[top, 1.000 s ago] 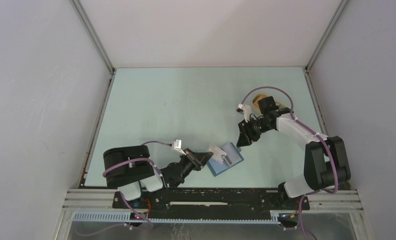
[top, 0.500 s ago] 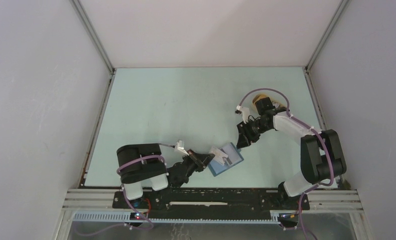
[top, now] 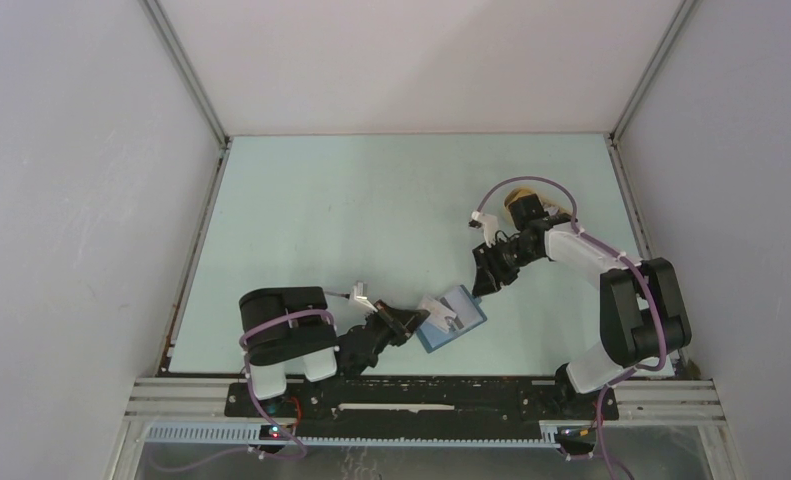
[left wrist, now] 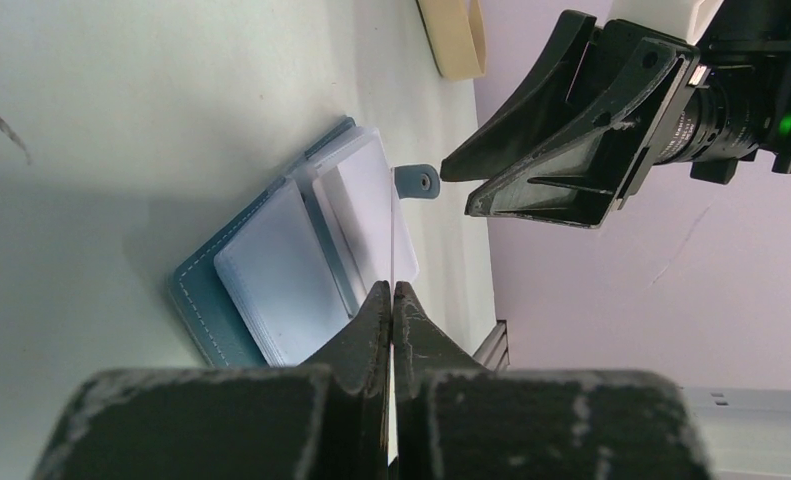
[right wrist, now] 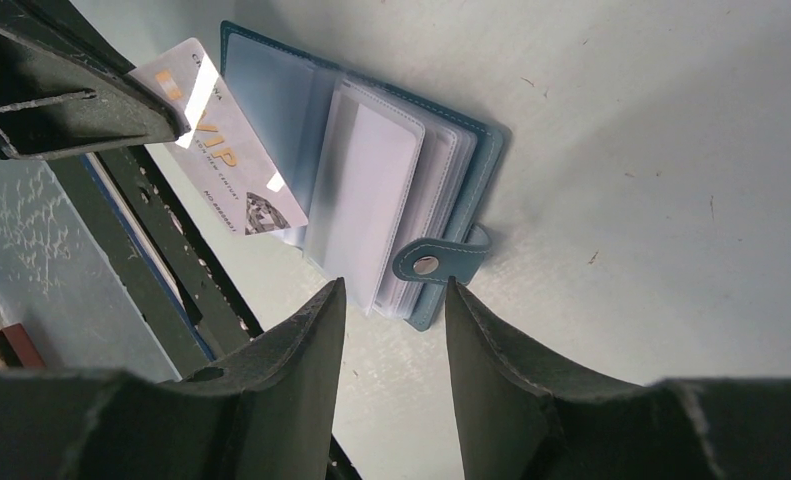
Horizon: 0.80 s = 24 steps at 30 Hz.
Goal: Put the credit cards into the card holder
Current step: Insert the credit card into the card holder.
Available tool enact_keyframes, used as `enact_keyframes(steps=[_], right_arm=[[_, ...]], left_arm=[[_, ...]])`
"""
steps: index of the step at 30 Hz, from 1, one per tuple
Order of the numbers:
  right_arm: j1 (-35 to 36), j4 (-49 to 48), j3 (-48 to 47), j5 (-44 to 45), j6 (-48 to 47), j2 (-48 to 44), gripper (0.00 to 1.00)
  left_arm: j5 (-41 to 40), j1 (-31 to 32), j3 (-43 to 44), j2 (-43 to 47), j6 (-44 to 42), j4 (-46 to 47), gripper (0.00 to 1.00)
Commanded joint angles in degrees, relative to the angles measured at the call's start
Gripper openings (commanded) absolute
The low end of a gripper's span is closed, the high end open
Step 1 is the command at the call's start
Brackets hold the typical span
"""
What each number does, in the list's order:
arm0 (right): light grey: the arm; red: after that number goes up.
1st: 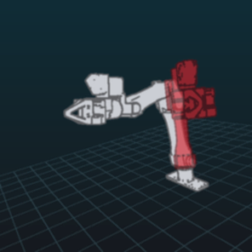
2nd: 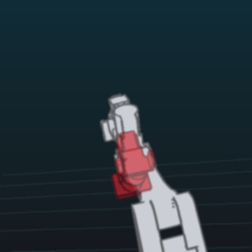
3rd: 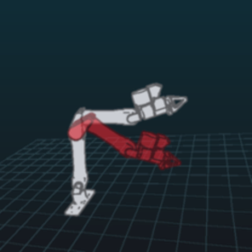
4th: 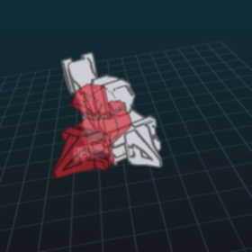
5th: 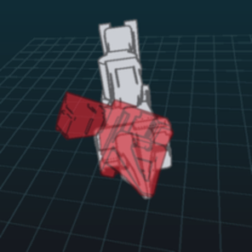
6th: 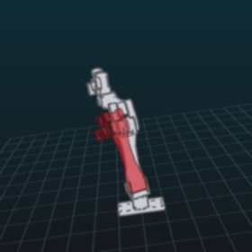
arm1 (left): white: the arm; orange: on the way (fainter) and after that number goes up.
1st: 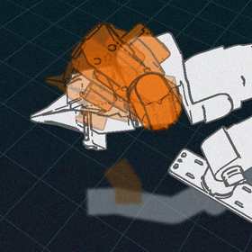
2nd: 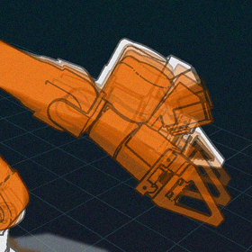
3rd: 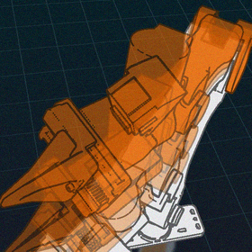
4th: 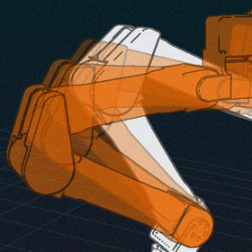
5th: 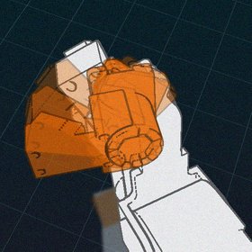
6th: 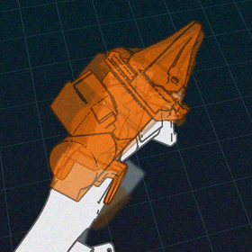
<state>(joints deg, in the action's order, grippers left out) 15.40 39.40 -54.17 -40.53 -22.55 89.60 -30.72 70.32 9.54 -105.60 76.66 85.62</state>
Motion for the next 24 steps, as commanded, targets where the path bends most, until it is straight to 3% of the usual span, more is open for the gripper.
enact_keyframes(steps=[1, 24], right_arm=[[0.33, -0.36, -2.09, 0.19, 0.73, 0.0, 0.5], [0.25, -0.62, -2.16, 0.54, 0.86, 0.05, 0.5]], left_arm=[[0.38, 0.14, -0.69, 0.39, 1.55, 1.39, 0.0], [-0.42, 0.77, -1.39, -1.57, 4.04, 1.39, 0.0]])
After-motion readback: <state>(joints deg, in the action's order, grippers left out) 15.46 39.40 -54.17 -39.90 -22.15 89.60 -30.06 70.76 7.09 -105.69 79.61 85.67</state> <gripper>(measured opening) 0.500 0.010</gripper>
